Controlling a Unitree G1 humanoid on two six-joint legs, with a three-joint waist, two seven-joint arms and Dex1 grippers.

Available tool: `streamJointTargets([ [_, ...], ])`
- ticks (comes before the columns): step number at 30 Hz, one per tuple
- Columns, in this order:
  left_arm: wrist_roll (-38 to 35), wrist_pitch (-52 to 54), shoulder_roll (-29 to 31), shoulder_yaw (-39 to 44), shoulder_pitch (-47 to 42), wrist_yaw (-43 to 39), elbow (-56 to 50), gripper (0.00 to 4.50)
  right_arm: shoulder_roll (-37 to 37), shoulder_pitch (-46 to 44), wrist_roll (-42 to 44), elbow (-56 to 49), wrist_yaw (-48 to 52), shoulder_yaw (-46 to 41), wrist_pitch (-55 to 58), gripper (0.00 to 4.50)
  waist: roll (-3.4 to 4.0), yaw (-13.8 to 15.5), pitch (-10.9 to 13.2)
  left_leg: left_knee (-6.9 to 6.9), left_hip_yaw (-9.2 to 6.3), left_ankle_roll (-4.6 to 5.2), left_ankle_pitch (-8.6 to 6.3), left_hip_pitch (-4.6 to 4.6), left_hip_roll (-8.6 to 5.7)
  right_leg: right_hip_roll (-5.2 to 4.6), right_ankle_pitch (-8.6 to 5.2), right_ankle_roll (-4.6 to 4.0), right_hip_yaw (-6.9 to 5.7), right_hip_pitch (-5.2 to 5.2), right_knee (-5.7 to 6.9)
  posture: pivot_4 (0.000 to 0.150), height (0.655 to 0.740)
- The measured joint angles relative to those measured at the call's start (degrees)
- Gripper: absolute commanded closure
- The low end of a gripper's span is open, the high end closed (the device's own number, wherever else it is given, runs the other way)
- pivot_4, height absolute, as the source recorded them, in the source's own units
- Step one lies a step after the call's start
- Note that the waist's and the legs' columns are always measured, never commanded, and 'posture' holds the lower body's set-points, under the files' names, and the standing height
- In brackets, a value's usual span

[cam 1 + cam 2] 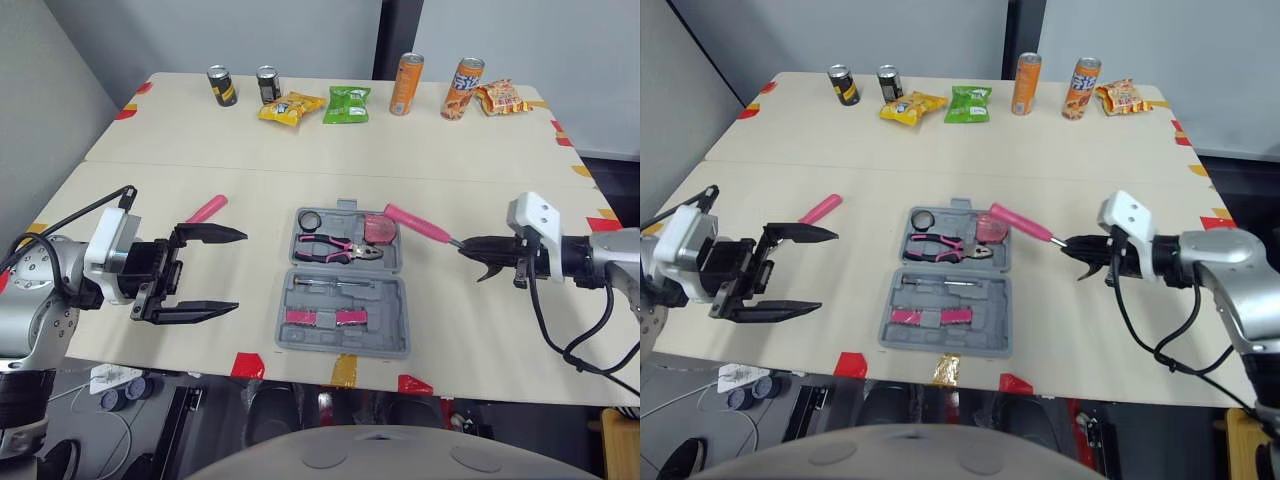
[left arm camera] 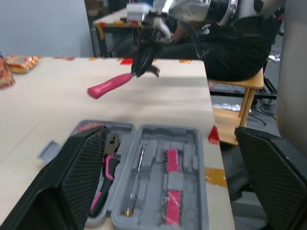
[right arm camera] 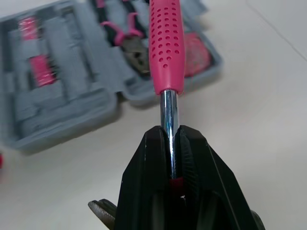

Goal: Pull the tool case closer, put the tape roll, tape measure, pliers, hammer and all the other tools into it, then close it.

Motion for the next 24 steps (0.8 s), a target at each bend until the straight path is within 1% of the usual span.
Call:
streamJointTargets([
  [3,1.2,-2.32,3.74,-0.52,1.82,-0.21,1.7,0.0,-2.21,-7.06,-1.02,-4.63,2.03,5.96,2.75,4.48,0.0,-0.21,0.01,-0.03,0.0,0.0,0.0,0.01,0.04,0.13,0.0,0.0,0.02,-0.01,0.0,0.15,0.74],
  [9,1.81,-6.43,6.05,-2.0,4.99,-0.32,3.25,0.0,-2.01,-12.11,-5.31,-11.22,1.35,17.13,7.8,4.48,-0.05,0.73,0.02,0.0,-0.02,0.0,0.0,-0.01,0.02,0.09,0.01,0.02,-0.04,-0.06,-0.05,0.15,0.74],
  [16,2.73,-10.24,8.11,-3.12,7.28,-0.37,3.56,0.0,2.67,-18.41,-12.25,-13.57,-2.42,27.62,12.76,4.48,-0.07,0.11,0.04,-0.03,0.05,-0.02,0.0,0.02,0.06,0.07,0.01,0.01,0.01,-0.1,0.07,0.15,0.74],
  [20,3.75,-10.63,8.1,-3.11,7.34,-0.38,4.35,0.0,5.66,-20.65,-16.11,-15.09,-4.6,33.22,16.3,4.48,-0.07,0.04,0.04,-0.03,0.06,-0.03,0.01,0.03,0.06,0.08,0.01,0.01,0.01,-0.1,0.09,0.15,0.74],
  [24,4.24,-10.86,8.06,-3.08,7.11,-0.39,5.1,0.0,7.33,-21.16,-17.99,-18.93,-6.1,36.57,19.78,4.48,-0.07,0.1,0.04,-0.02,0.06,-0.04,0.0,0.05,0.06,0.05,0.01,0.02,0.0,-0.1,0.08,0.15,0.74],
])
